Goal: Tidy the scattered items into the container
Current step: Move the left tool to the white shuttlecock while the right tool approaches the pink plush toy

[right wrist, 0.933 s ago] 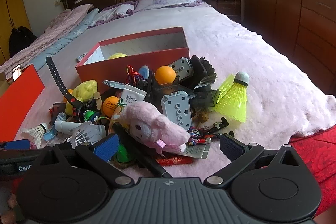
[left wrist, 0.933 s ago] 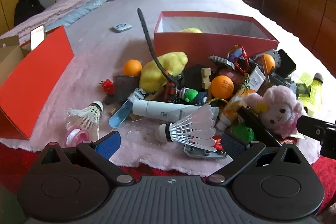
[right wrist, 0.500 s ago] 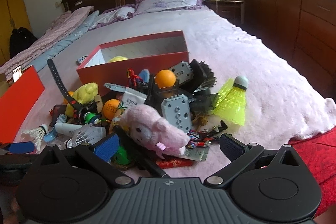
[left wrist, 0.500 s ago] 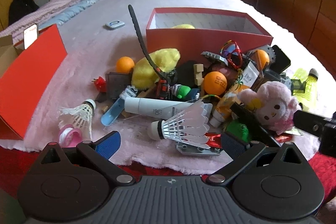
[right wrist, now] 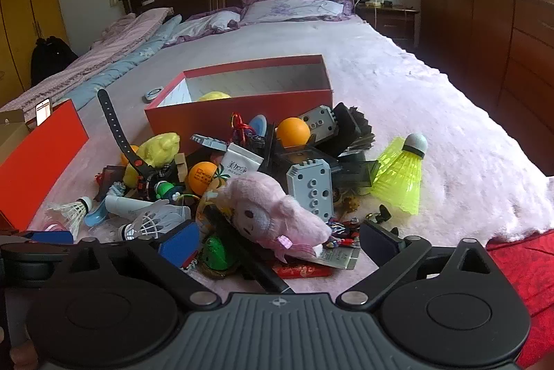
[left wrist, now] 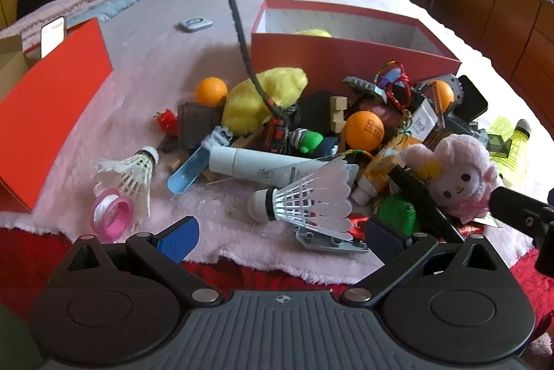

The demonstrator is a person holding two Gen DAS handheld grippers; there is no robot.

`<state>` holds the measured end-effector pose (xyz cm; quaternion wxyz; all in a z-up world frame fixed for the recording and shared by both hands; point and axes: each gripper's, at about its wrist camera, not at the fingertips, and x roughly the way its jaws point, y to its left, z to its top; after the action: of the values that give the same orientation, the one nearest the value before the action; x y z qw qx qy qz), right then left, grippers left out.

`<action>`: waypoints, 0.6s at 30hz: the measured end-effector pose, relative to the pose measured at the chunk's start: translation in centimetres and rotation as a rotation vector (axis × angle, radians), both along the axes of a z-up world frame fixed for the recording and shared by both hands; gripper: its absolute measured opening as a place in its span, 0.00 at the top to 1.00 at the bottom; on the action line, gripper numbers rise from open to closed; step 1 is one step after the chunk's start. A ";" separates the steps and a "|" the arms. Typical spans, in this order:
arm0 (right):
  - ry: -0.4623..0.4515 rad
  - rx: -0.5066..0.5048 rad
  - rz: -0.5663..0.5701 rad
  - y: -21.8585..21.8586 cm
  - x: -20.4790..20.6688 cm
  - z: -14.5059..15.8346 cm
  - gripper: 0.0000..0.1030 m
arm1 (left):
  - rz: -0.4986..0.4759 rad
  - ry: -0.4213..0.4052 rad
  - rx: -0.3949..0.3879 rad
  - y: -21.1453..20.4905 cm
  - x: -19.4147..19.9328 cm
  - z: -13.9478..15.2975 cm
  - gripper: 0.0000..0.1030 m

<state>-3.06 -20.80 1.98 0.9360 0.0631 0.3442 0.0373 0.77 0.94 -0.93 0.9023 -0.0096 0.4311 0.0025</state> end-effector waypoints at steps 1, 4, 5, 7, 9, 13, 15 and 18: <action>-0.001 -0.001 -0.004 -0.1 0.0 0.1 0.05 | 0.005 -0.002 0.000 0.1 0.0 0.1 0.00; 0.001 0.001 0.002 -0.2 -0.3 0.1 0.05 | 0.015 -0.005 -0.011 0.4 0.0 0.1 0.00; 0.004 -0.004 0.011 -0.2 -0.4 0.1 0.05 | 0.014 -0.004 -0.017 0.5 0.1 0.1 0.00; 0.003 -0.011 0.027 -0.1 -0.4 -0.1 0.06 | 0.006 0.011 -0.033 0.4 0.6 -0.4 0.00; -0.002 -0.007 0.034 -0.2 0.1 -0.2 0.09 | 0.003 0.012 -0.035 0.2 1.1 -0.6 0.00; 0.024 0.000 0.038 0.0 1.6 -0.9 0.21 | -0.020 -0.001 -0.035 0.1 1.5 -0.7 0.00; 0.043 0.003 0.040 0.2 2.1 -1.4 0.26 | -0.033 0.002 -0.038 0.1 1.6 -0.9 0.00; 0.050 -0.006 0.039 0.3 2.7 -1.9 0.29 | -0.041 -0.003 -0.039 0.1 2.1 -1.3 0.01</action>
<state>-0.34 -20.50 0.05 0.9265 0.0543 0.3687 0.0526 2.89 1.05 -2.18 0.9023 -0.0182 0.4300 -0.0246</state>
